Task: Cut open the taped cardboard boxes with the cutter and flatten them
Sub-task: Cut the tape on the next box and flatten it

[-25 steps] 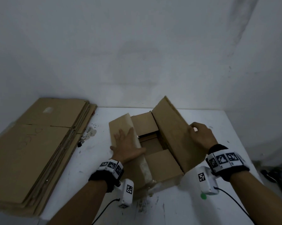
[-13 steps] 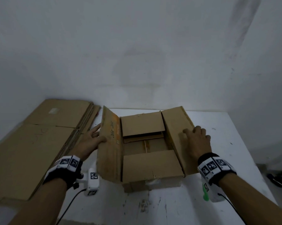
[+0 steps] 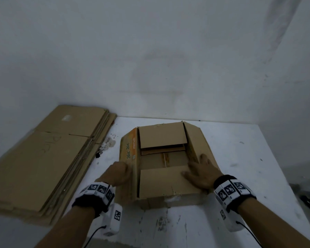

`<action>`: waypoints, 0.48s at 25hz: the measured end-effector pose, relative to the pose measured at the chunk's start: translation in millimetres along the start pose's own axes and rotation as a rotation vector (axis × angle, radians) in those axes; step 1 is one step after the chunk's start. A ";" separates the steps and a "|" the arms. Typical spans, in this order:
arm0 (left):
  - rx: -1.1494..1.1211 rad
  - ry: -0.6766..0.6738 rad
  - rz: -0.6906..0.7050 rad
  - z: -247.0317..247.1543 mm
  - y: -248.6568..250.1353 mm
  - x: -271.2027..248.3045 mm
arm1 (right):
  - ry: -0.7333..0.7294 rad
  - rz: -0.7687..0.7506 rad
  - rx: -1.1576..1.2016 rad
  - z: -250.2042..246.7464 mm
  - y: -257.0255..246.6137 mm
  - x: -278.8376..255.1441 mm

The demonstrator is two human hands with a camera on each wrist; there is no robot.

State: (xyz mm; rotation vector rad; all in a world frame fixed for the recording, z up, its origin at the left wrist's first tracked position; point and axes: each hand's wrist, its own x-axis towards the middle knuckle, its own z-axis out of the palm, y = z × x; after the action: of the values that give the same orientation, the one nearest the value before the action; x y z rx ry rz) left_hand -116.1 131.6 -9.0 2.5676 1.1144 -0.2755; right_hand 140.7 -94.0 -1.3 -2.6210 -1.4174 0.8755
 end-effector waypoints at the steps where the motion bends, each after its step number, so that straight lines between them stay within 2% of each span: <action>1: -0.061 -0.016 -0.051 -1.2 8.5 2.3 | -0.019 0.006 0.021 0.9 -0.8 -1.6; 3: -0.162 -0.087 -0.154 -7.8 23.1 8.2 | -0.019 0.031 0.097 -0.6 -1.6 -5.8; 4: -0.176 -0.136 -0.203 -13.7 28.7 10.3 | 0.026 0.041 0.150 -2.5 -2.1 -7.4; 6: -0.226 -0.188 -0.246 -25.6 36.8 13.4 | 0.245 0.023 0.264 -10.1 -7.0 -12.6; 8: -0.347 -0.169 -0.247 -34.2 40.5 14.7 | 0.497 -0.079 0.446 -22.6 -15.0 -24.5; 9: -0.415 -0.176 -0.246 -36.5 42.4 14.4 | 0.510 -0.135 0.564 -30.4 -18.6 -34.7; 10: -0.478 -0.207 -0.235 -38.1 42.7 14.9 | 0.434 -0.178 0.667 -39.8 -22.9 -48.5; 12: -0.583 -0.321 -0.152 -38.9 40.3 14.3 | 0.142 -0.232 0.709 -52.9 -26.5 -72.1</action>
State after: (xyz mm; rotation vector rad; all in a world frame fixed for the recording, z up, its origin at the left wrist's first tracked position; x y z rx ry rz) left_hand -75.0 129.9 31.6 1.8599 1.0730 -0.3275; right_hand 116.0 -122.8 83.8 -1.9099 -1.0783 0.9200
